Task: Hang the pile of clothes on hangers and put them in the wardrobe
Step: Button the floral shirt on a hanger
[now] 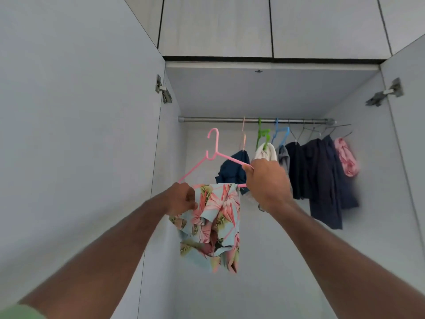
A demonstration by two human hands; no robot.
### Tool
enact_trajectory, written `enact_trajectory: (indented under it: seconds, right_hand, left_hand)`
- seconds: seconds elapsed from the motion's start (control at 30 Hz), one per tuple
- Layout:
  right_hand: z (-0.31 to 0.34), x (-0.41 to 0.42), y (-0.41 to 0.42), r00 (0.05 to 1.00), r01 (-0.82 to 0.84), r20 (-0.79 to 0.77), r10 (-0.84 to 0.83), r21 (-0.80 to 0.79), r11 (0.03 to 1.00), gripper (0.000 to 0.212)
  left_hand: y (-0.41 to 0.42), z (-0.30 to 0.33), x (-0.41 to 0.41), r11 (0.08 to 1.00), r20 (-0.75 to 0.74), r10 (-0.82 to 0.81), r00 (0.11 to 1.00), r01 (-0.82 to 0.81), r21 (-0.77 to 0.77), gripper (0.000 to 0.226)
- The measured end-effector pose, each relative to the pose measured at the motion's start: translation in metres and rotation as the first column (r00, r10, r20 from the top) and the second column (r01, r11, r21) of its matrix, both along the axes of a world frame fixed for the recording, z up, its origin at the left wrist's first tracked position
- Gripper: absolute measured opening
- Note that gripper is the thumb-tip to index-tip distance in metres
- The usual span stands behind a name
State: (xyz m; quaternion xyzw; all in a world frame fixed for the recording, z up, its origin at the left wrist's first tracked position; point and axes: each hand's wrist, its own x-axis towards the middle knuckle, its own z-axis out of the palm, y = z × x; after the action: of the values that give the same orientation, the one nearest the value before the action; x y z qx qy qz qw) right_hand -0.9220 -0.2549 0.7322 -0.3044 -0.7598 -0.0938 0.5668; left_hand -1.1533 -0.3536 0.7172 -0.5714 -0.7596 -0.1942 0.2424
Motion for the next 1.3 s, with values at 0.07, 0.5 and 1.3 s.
enact_trajectory:
  seconds: [0.07, 0.5, 1.3]
  right_hand:
    - [0.018, -0.029, 0.008, 0.999, -0.014, -0.044, 0.015, 0.011, 1.000, 0.042]
    - [0.125, -0.134, 0.069, 0.992, 0.115, -0.070, -0.102, 0.206, 0.972, 0.012]
    - [0.163, -0.176, 0.127, 0.982, 0.190, -0.028, -0.189, 0.249, 0.950, 0.014]
  left_hand:
    - [0.016, 0.012, -0.026, 1.000, -0.023, 0.017, 1.000, -0.017, -0.015, 0.026]
    - [0.134, 0.084, -0.104, 0.995, -0.142, 0.022, 0.990, -0.007, 0.101, 0.024]
    - [0.170, 0.113, -0.122, 0.984, -0.098, -0.009, 0.995, 0.027, 0.179, 0.009]
